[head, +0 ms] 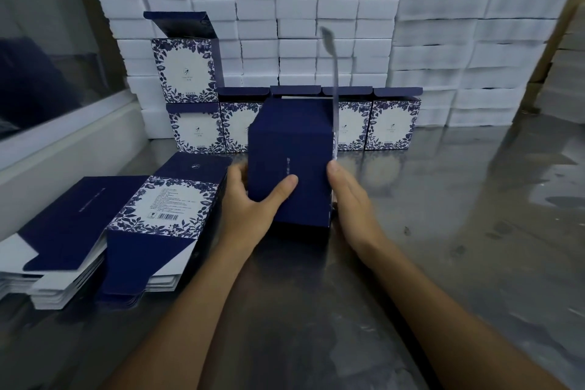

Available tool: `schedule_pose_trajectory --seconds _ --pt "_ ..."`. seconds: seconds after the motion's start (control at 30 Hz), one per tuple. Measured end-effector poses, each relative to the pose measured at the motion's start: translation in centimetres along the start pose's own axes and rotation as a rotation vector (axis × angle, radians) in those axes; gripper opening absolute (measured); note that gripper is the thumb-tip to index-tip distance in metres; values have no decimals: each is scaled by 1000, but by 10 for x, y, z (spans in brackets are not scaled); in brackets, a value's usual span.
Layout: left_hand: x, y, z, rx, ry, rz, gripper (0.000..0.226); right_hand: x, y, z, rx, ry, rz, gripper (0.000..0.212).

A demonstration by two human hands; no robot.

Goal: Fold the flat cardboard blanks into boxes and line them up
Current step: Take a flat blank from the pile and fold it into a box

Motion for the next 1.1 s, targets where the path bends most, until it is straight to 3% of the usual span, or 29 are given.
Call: schedule_pose_trajectory --seconds 0.1,0.23,0.33,0.43,0.5,0.6,0.8,1.1 --pt "-5 0 0 62 -133 134 64 4 0 0 -11 29 -58 46" --pt "-8 0 1 66 -86 214 74 13 1 2 13 -51 -119 42" --pt "-5 2 3 55 14 186 64 21 1 0 -16 -92 -185 39" --pt "-2 1 -1 -66 212 84 57 30 1 -1 -45 -185 -270 30" --pt "-3 -4 -11 -185 317 19 65 33 0 -1 -51 -169 -330 21" --pt "-5 -9 -24 -356 448 -31 80 40 -1 1 -28 -178 -424 29" --pt "-10 -18 -38 -503 600 -34 85 38 1 5 -30 -89 -388 48" --pt "-11 -21 -40 -571 705 -66 90 42 2 0 -78 -140 -374 46"
Point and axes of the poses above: each hand's wrist, its own y-axis towards the middle knuckle, its own x-axis out of the back of the hand, z = x × y, the point moved 7 cm from there along y, towards the middle knuckle, and after that the axes turned 10 degrees about x, right-handed, at the moved point
